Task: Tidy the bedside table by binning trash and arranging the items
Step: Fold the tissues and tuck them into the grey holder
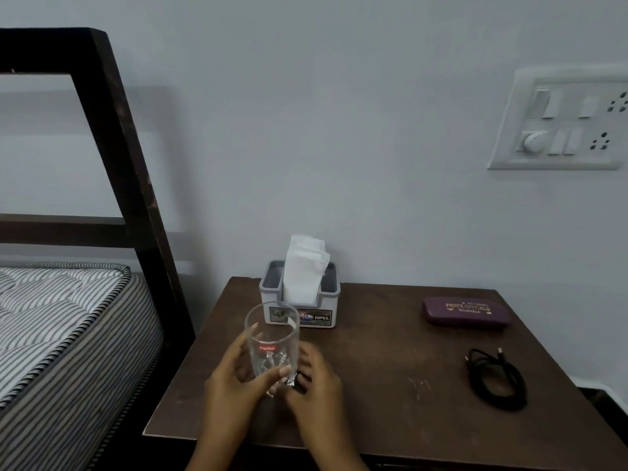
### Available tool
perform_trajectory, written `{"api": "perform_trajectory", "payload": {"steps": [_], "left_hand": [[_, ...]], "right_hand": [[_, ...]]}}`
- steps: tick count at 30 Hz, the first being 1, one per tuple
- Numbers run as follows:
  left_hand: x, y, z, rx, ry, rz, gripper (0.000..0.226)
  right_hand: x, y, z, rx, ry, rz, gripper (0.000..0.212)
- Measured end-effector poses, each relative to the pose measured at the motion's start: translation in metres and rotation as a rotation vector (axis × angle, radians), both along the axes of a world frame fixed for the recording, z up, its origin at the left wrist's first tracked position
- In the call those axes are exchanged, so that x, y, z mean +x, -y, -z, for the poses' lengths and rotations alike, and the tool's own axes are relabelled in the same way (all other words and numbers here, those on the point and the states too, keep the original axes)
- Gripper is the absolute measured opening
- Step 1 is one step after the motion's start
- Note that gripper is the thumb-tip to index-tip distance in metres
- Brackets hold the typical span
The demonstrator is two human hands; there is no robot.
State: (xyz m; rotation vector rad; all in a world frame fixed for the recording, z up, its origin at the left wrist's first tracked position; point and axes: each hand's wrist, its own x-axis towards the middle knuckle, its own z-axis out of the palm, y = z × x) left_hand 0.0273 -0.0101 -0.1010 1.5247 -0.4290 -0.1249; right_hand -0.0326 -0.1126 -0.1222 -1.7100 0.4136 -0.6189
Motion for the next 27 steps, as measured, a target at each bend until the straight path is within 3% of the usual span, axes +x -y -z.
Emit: {"api": "perform_trajectory", "payload": {"steps": [6, 11, 14, 16, 18, 19, 23, 27], "left_hand": [[0.001, 0.012, -0.006, -0.055, -0.021, 0.200, 0.071], [-0.001, 0.011, -0.007, -0.066, 0.019, 0.205, 0.093], [-0.015, 0.013, -0.005, 0.070, 0.193, -0.010, 0.111], [-0.040, 0.023, -0.015, 0.118, 0.394, -0.226, 0.093], [-0.065, 0.047, -0.021, 0.156, 0.574, -0.299, 0.074], [-0.076, 0.062, -0.022, 0.175, 0.580, -0.335, 0.072], [-0.086, 0.112, -0.020, 0.325, 0.319, -0.487, 0.078], [-0.078, 0.127, -0.014, 0.410, 0.362, -0.587, 0.068]], "right_hand": [[-0.006, 0.011, 0.004, -0.095, -0.019, 0.061, 0.068], [-0.007, 0.014, 0.004, -0.086, -0.012, 0.017, 0.069], [-0.018, 0.021, -0.002, -0.030, -0.044, -0.062, 0.077], [-0.033, 0.037, -0.010, -0.035, -0.060, -0.057, 0.072], [-0.053, 0.068, -0.019, -0.113, -0.020, 0.071, 0.058], [-0.065, 0.088, -0.025, -0.153, -0.001, 0.155, 0.051], [-0.108, 0.178, -0.051, -0.222, -0.060, 0.453, 0.034], [-0.139, 0.235, -0.061, -0.275, -0.138, 0.602, 0.030]]}}
